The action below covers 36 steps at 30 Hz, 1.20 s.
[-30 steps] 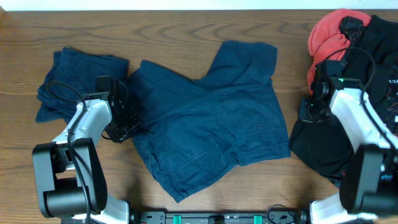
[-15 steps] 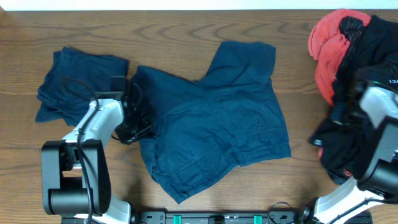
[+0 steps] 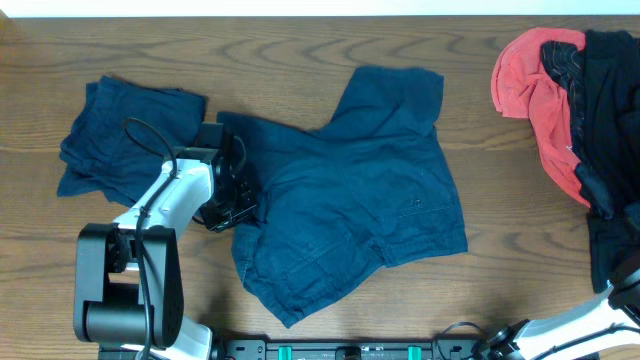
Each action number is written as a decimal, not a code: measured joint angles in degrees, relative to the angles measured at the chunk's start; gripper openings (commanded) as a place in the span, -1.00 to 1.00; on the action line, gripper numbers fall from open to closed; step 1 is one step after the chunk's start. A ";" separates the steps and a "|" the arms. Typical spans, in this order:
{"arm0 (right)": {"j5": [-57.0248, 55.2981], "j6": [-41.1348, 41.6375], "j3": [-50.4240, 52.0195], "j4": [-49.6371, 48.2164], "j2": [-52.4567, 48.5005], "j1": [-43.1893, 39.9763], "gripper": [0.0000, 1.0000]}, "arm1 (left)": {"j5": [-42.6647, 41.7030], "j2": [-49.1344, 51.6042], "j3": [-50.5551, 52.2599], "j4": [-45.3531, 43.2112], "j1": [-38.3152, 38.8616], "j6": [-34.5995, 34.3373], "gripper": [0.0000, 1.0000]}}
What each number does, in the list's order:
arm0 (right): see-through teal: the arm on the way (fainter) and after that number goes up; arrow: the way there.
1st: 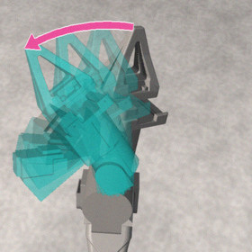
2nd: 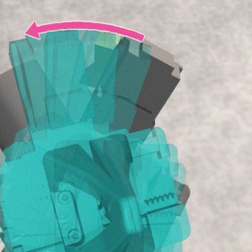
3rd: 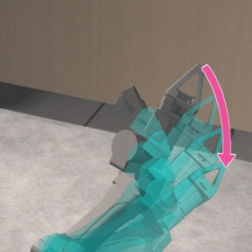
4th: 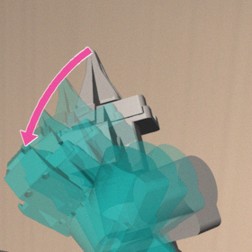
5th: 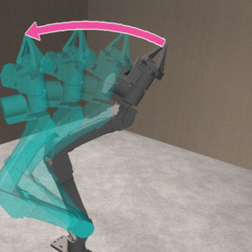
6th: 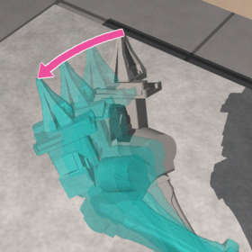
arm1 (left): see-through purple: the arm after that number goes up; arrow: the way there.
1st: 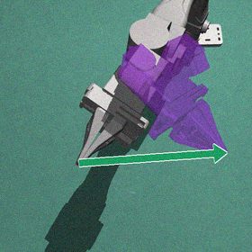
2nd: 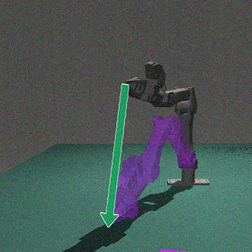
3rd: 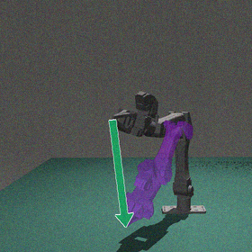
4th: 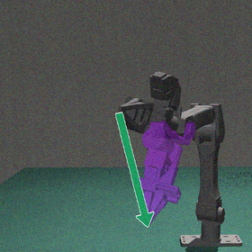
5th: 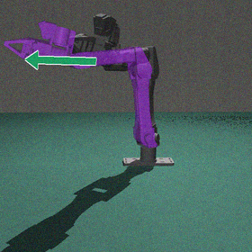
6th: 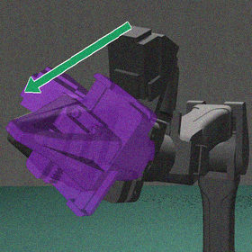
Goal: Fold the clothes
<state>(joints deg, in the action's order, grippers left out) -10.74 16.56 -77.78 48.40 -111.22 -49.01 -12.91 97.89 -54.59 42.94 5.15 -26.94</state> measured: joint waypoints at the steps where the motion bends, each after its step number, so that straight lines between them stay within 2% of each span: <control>1: 3.69 -1.64 -1.42 0.68 0.00 -0.15 -0.79 | 0.00 0.00 0.00 -0.04 0.00 0.00 -0.88; 6: 21.92 -12.00 -6.21 3.43 0.07 3.80 -0.81 | 0.00 0.00 0.00 -0.13 0.00 0.00 -0.88; 10: 28.59 -20.74 -7.26 2.95 0.07 12.13 -0.97 | 0.00 0.00 0.00 -0.15 0.00 0.02 -0.88; 12: 29.40 -24.15 -7.23 1.11 0.07 17.22 -0.98 | 0.00 0.00 0.00 -0.35 0.00 0.02 -0.88; 16: 27.04 -28.13 -7.17 -7.17 -0.66 25.94 -0.98 | -0.02 0.00 0.00 -0.66 0.00 0.00 -0.88; 20: 24.28 -30.60 -7.17 -14.75 -5.18 29.81 -0.98 | -0.02 0.00 0.00 -0.83 0.00 0.00 -0.88; 25: 23.43 -32.09 -7.06 -23.30 -13.60 31.26 -0.98 | -0.02 0.00 0.00 -0.98 0.00 0.00 -0.88; 30: 21.35 -32.54 -7.61 -32.79 -16.06 31.12 -0.98 | -0.04 0.00 0.00 -1.05 0.00 0.02 -0.88; 36: 11.19 -29.05 -7.89 -44.70 -19.12 29.77 -0.98 | -0.04 0.00 0.00 -1.07 0.00 0.02 -0.88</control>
<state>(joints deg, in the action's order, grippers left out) 0.45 -12.49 -85.67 3.70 -130.34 -19.25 -12.95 97.89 -54.59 41.87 5.15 -26.92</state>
